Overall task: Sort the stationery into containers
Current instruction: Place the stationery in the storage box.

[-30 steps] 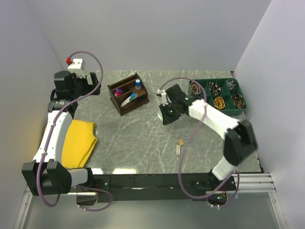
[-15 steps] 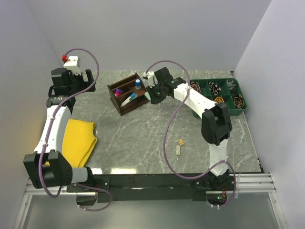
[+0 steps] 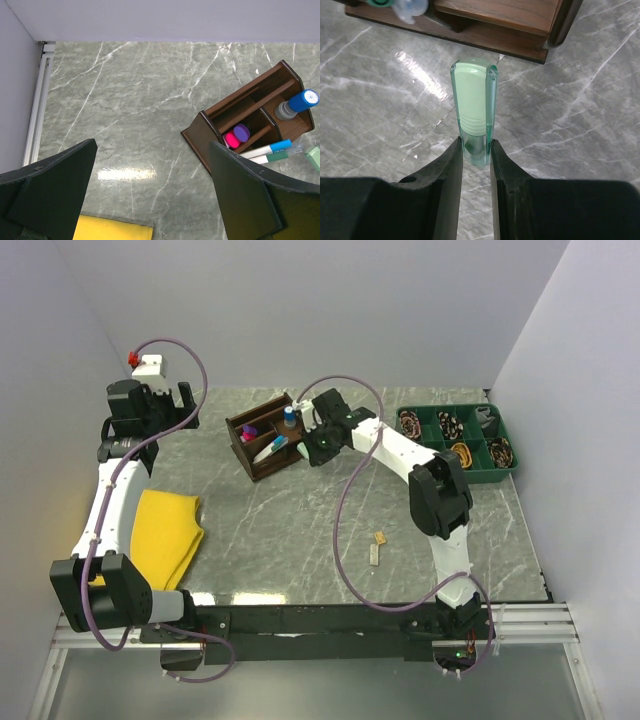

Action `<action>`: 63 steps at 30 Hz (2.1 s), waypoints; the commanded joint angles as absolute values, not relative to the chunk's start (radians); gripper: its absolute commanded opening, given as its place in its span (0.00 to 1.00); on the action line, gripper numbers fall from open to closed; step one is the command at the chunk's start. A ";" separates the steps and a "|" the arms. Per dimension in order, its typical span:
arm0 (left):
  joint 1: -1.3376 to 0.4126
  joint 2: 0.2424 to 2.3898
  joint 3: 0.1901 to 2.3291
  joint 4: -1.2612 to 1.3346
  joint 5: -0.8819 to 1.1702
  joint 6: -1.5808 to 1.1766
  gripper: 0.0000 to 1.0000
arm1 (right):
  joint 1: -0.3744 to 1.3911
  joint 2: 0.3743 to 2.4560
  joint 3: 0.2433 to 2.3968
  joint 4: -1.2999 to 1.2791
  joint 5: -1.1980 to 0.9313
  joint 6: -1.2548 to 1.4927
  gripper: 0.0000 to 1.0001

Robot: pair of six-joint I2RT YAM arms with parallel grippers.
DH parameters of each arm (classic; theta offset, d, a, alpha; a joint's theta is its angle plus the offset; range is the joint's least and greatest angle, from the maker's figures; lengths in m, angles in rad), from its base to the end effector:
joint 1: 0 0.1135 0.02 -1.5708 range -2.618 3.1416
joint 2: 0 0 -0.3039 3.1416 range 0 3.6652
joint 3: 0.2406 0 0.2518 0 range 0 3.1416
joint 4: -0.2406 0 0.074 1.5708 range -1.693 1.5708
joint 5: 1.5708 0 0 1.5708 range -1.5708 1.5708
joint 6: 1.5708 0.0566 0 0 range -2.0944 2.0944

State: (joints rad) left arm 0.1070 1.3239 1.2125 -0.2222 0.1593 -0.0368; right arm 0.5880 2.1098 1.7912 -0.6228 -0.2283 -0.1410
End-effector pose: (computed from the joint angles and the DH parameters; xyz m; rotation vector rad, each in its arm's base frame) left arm 0.3173 0.0250 0.3981 -0.0288 1.9011 -0.1040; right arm 0.4114 0.2897 0.2503 -0.9933 2.3378 0.4669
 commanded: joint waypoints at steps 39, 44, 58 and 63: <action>0.117 1.238 1.121 -0.196 0.164 -0.040 0.99 | 0.658 2.292 1.967 -0.482 -0.097 0.035 0.00; 0.120 1.235 1.117 -0.195 0.169 -0.043 0.99 | 0.661 2.281 1.976 -0.474 -0.086 0.046 0.00; 0.120 1.235 1.098 -0.179 0.190 -0.057 0.99 | 0.666 2.257 1.977 -0.436 -0.067 0.064 0.00; 0.120 1.232 1.095 -0.186 0.193 -0.057 0.99 | 0.669 2.249 1.927 -0.342 -0.040 0.078 0.00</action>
